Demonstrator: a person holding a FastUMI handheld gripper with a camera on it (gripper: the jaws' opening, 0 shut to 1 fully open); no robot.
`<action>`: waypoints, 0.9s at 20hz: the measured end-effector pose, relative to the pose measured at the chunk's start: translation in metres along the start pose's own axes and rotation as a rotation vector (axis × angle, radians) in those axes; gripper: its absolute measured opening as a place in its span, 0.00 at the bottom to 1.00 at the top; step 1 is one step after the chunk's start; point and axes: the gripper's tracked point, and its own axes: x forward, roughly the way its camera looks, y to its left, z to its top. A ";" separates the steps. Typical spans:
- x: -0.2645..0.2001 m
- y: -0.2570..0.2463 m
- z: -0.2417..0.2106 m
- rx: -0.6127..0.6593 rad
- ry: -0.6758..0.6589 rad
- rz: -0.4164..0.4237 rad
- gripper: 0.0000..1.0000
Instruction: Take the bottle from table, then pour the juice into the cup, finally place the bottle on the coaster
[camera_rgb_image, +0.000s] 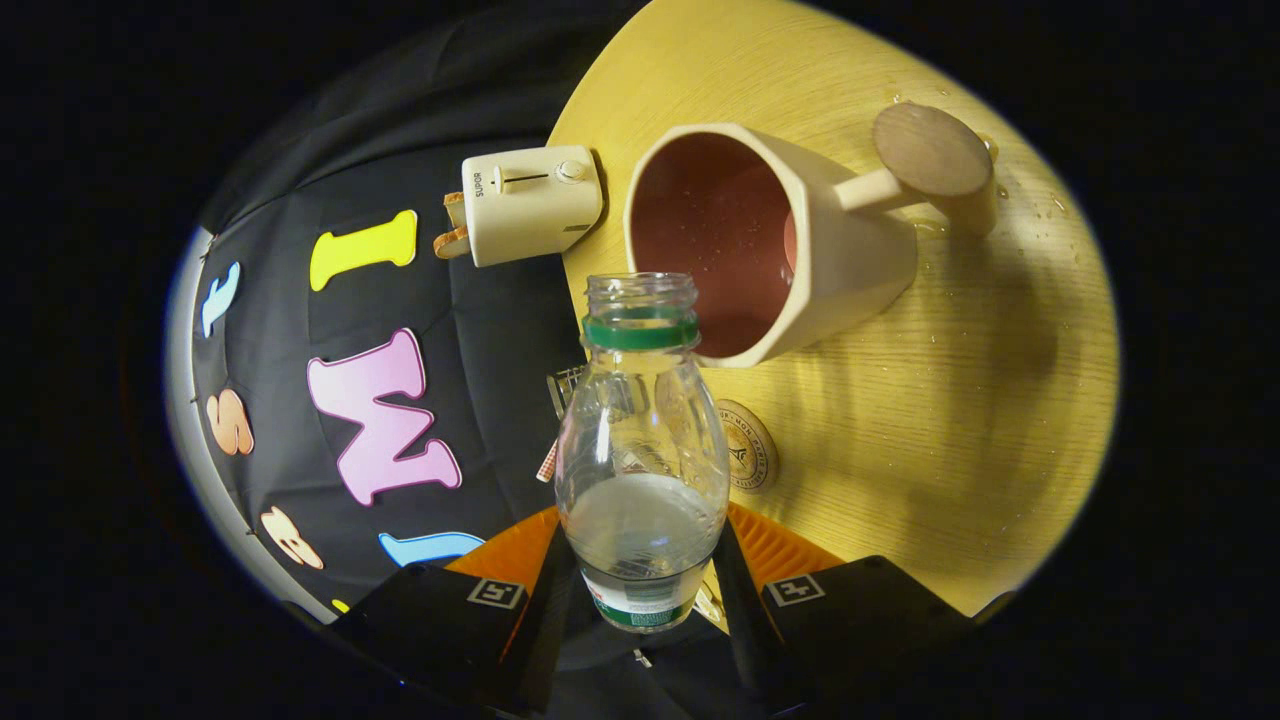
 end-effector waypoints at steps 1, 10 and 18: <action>0.001 0.000 0.000 0.009 0.002 -0.001 0.72; -0.001 0.005 -0.005 0.074 0.024 -0.003 0.72; -0.004 0.012 -0.006 0.139 0.025 0.010 0.72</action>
